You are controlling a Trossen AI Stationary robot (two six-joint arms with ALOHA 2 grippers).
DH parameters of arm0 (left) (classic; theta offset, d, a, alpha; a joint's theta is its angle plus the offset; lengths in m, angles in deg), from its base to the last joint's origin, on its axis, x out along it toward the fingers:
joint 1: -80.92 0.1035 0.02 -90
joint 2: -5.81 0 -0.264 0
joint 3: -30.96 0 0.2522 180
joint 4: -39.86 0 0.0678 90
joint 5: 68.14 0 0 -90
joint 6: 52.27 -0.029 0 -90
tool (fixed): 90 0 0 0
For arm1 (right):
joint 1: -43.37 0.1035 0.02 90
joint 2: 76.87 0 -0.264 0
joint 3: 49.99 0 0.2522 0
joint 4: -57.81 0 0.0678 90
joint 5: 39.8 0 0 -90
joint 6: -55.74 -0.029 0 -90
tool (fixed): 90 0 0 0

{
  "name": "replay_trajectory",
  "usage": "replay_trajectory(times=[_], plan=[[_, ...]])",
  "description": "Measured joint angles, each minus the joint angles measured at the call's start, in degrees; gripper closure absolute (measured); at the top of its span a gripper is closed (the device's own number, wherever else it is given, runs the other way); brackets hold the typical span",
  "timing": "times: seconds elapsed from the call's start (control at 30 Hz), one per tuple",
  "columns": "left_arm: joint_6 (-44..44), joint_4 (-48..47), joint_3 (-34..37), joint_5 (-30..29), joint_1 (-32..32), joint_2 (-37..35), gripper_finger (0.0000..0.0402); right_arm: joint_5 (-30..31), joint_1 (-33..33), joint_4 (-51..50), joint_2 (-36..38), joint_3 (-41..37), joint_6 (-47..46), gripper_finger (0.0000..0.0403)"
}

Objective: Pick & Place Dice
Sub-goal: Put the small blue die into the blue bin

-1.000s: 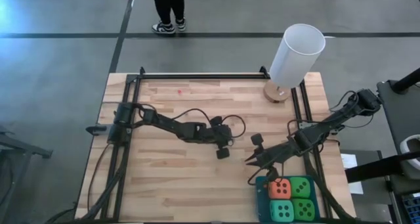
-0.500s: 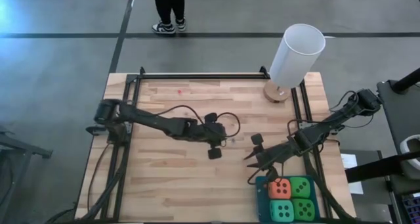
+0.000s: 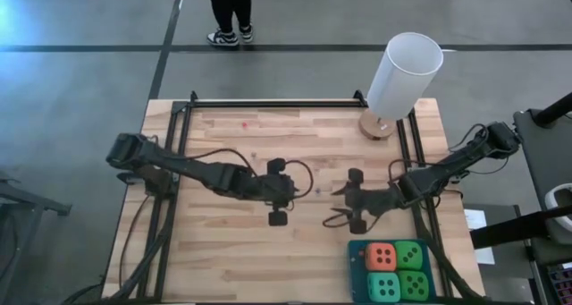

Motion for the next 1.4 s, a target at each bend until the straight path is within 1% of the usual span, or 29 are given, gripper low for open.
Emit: replay_trajectory(times=[0.13, 0.2, 0.4, 0.57, 0.83, 1.1, 1.4], plan=[[-0.28, 0.09, -0.18, -0.02, -1.53, -0.09, 0.0323, -0.02, -2.32, -1.6, -0.57, -0.11, -7.97, 0.0197], [-0.28, 0.05, -0.24, -0.12, -1.73, -0.09, 0.0323, 0.01, -3.14, -2.6, -1.59, -0.13, -9.84, 0.0197], [-0.28, 0.11, -0.26, -1.66, -1.66, -0.17, 0.0323, -0.66, -4.54, -1.95, -7.45, 0.44, -10.72, 0.0197], [-0.28, 0.13, -0.26, -1.68, -1.66, -0.2, 0.0323, -0.61, -5.88, -1.94, -11.13, 1.91, -14.58, 0.0195], [-0.45, 0.17, -0.28, -1.68, -1.66, -0.2, 0.0323, -0.55, -8.84, -1.97, -16.93, 4.23, -14.26, 0.0195], [-0.45, 0.22, -0.28, -1.68, -1.66, -0.2, 0.0323, 0.07, -12.03, -1.33, -23.05, 6.05, -21.07, 0.0195], [-0.45, 0.22, -0.27, -1.68, -1.66, -0.2, 0.0323, -0.08, -14.52, -1.09, -29.49, 8.95, -21.3, 0.0195]])
